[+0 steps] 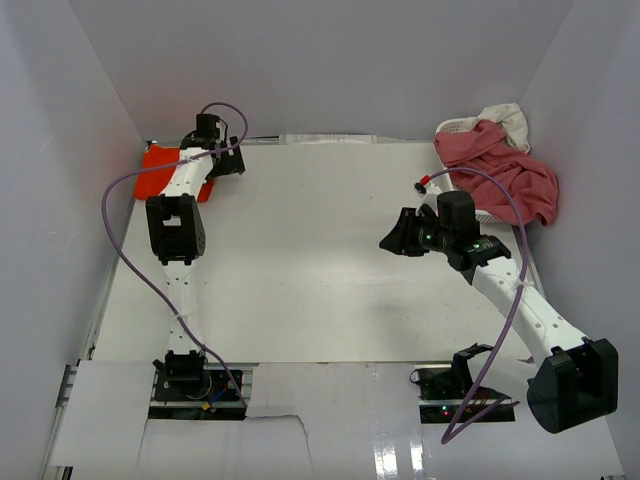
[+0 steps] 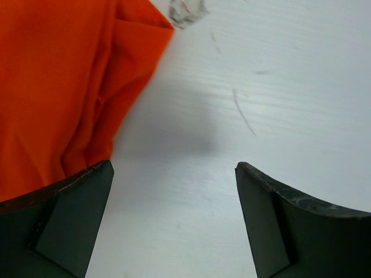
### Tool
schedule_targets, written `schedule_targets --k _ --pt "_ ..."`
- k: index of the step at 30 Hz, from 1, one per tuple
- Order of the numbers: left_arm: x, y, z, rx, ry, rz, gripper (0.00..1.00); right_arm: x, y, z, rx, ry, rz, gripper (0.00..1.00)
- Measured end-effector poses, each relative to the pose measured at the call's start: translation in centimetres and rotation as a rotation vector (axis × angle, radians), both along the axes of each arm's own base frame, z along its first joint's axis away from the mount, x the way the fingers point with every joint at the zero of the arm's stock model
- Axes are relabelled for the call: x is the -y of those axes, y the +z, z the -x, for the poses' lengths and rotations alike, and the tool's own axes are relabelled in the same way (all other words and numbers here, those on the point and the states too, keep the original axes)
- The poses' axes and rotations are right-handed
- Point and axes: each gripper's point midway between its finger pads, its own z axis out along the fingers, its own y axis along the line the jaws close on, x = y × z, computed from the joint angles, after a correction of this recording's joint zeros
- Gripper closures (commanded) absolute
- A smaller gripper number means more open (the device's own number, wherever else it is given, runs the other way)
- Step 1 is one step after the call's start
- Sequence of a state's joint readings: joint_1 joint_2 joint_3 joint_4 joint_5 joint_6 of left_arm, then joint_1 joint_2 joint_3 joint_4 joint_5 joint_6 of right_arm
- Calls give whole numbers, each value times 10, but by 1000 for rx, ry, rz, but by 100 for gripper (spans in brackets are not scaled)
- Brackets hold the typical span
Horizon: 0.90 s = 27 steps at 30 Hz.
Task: Fold and stack the t-shirts
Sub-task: Put the neatly folded tshirt into the corner of the board with the left arm
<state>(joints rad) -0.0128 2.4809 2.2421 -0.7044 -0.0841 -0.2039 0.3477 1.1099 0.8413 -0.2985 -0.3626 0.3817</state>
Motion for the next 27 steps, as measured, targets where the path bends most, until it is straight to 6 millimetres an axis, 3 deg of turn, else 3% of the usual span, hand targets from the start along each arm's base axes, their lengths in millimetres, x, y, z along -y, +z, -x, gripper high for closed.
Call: schedule_targets --k 3,6,11,14,17,20,23,27 --pt "20 23 14 11 -33 23 2 0 0 0 0 -1 -1 66" --pt "39 69 45 47 -47 9 2 0 -1 1 -2 -1 -1 66" --pt "67 169 114 206 -60 33 2 0 0 2 -1 4 -7 64" --pt "81 204 160 301 -94 86 2 -1 -3 5 -2 10 -10 62" --pt "94 207 206 331 -149 129 2 1 -6 9 0 12 -7 61" --pt "106 190 242 303 -206 160 2 3 -4 13 18 17 0 59" --pt "110 172 265 266 -243 179 2 6 4 17 61 21 -4 55" --pt "110 168 290 277 -280 201 2 10 8 26 103 30 -2 54"
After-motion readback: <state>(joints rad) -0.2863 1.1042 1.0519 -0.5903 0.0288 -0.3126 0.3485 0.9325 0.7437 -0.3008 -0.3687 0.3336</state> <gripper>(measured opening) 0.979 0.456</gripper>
